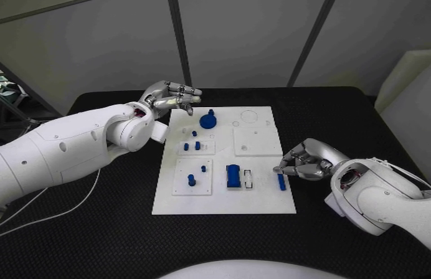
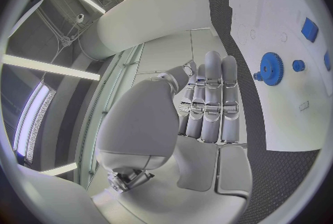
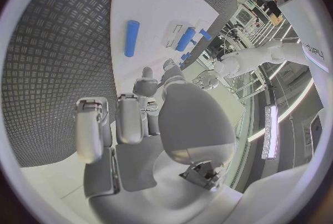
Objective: Assemble the parts on the task board
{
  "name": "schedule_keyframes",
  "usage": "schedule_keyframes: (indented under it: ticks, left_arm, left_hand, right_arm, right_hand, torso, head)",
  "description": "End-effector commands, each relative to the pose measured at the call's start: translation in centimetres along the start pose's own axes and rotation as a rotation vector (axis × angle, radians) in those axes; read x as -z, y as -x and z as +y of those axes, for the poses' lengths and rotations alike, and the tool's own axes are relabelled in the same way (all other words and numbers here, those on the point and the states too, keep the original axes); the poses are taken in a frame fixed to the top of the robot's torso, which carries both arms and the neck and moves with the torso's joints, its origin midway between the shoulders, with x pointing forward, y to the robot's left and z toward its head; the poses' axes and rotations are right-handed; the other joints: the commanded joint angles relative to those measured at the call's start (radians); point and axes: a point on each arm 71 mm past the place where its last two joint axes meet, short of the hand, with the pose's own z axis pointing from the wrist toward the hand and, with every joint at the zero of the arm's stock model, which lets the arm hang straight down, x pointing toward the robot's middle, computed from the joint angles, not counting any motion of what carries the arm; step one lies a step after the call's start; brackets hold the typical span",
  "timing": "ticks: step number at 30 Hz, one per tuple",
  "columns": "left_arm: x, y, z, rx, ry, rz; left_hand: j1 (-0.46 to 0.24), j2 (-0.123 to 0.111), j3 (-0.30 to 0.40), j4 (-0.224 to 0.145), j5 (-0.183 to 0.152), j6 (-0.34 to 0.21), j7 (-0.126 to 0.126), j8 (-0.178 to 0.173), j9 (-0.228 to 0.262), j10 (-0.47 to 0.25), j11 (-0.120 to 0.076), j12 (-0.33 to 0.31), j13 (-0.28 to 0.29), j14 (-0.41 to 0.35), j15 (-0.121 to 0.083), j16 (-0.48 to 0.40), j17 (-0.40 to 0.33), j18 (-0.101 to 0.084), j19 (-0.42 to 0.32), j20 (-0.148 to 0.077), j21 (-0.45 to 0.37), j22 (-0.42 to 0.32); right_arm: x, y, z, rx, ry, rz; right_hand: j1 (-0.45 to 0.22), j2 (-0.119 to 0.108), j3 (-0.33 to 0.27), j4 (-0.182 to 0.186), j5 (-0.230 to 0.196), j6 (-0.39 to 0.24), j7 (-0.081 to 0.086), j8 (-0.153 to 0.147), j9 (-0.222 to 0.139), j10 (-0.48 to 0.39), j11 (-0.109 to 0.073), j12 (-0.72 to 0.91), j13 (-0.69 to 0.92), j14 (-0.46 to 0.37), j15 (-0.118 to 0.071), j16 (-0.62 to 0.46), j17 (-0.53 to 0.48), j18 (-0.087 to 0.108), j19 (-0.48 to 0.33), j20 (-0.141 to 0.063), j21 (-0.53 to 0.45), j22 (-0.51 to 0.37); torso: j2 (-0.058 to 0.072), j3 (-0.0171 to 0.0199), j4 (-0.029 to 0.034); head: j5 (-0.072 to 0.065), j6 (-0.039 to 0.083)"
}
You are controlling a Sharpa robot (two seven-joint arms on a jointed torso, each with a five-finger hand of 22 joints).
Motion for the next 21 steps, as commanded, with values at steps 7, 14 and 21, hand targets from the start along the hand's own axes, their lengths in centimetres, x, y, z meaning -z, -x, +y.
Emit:
schedule_keyframes:
  ticks: [7, 14, 21]
  left_arm:
    - [0.0, -0.1, -0.1, 0.006, -0.006, 0.007]
    - [0.0, -0.1, -0.1, 0.006, -0.006, 0.008]
    - [0.0, 0.0, -0.1, 0.005, -0.006, 0.006]
  left_hand:
    - [-0.001, 0.006, -0.006, 0.000, -0.006, 0.003, 0.005, -0.006, -0.001, -0.001, 0.004, 0.006, -0.002, -0.002, 0.004, -0.006, -0.002, -0.012, -0.005, 0.003, -0.005, -0.001]
    - [-0.001, 0.006, -0.006, 0.000, -0.006, 0.003, 0.005, -0.006, -0.001, -0.001, 0.004, 0.006, -0.002, -0.002, 0.004, -0.006, -0.002, -0.012, -0.005, 0.003, -0.005, -0.001]
    - [-0.001, 0.006, -0.006, 0.000, -0.006, 0.003, 0.005, -0.006, -0.001, -0.001, 0.004, 0.006, -0.002, -0.002, 0.004, -0.006, -0.002, -0.012, -0.005, 0.003, -0.005, -0.001]
  right_arm:
    - [-0.3, -0.2, -0.7, 0.182, -0.049, 0.037]
    - [-0.7, -0.7, -0.5, 0.228, -0.060, 0.062]
    - [-0.8, -1.3, -0.7, 0.251, -0.070, 0.086]
  right_hand:
    - [-0.013, 0.004, -0.029, 0.005, 0.010, 0.040, -0.009, 0.007, -0.025, -0.013, 0.000, -0.060, -0.041, 0.028, 0.003, -0.016, -0.019, -0.006, 0.087, 0.008, -0.017, 0.240]
    - [-0.013, 0.005, -0.033, 0.006, 0.010, 0.049, -0.012, 0.009, -0.027, -0.011, -0.002, -0.060, -0.040, 0.029, 0.002, -0.015, -0.016, -0.007, 0.088, 0.008, -0.015, 0.242]
    - [-0.012, 0.006, -0.033, 0.006, 0.011, 0.051, -0.012, 0.009, -0.027, -0.010, -0.002, -0.060, -0.040, 0.029, 0.002, -0.015, -0.016, -0.007, 0.088, 0.007, -0.015, 0.241]
  torso:
    - [0.000, 0.0000, 0.0018]
    - [0.000, 0.0005, 0.0024]
    - [0.000, 0.0003, 0.0021]
  head:
    - [-0.017, -0.008]
    - [-0.016, -0.010]
    - [-0.015, -0.013]
